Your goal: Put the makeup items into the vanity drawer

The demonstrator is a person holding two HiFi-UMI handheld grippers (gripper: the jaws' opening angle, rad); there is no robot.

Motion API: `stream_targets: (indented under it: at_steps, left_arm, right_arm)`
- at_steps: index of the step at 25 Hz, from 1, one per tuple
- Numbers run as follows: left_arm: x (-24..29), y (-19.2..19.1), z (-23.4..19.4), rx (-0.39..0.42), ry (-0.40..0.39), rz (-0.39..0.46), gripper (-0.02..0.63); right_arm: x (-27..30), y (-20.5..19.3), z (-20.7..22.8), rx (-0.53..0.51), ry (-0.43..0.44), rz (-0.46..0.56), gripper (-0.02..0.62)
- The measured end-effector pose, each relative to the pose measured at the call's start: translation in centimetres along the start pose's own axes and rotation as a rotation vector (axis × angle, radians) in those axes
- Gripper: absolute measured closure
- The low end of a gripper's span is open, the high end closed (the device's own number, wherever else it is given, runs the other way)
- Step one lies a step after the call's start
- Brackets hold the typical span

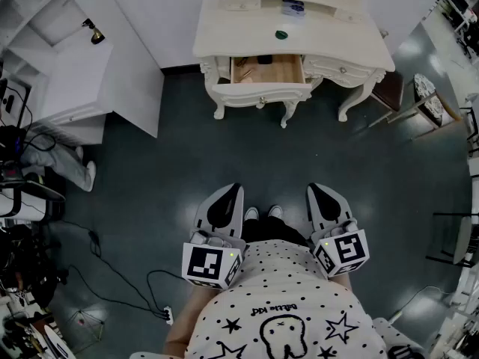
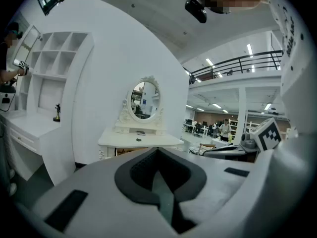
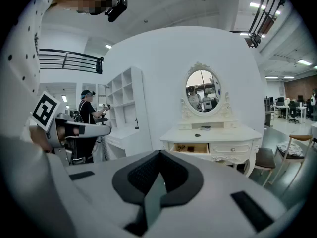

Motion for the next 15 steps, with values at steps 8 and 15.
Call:
stream_targets:
  at_steps: [8, 15]
  left_arm:
    - [-1.2, -0.2, 0.6, 0.018, -0.007, 0.016, 0.611]
    - [-1.9, -0.5, 0.5, 0.01, -0.029, 0.021, 0.611]
  right_arm:
    - [-0.7, -0.7, -0.8, -0.008, 0.014, -0.008, 0.588]
    - [-1.3, -1.1, -1.3, -0.002, -0.008, -0.018, 0.588]
Point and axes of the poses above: the fingertips, and each gripper's own axes: x forward along the fingers, z to its right, y out of its top, the point moved 8 cm from there along -x, backward along the fingers, and after that the axes turned 10 degrees about -y, right-handed, at the moved point
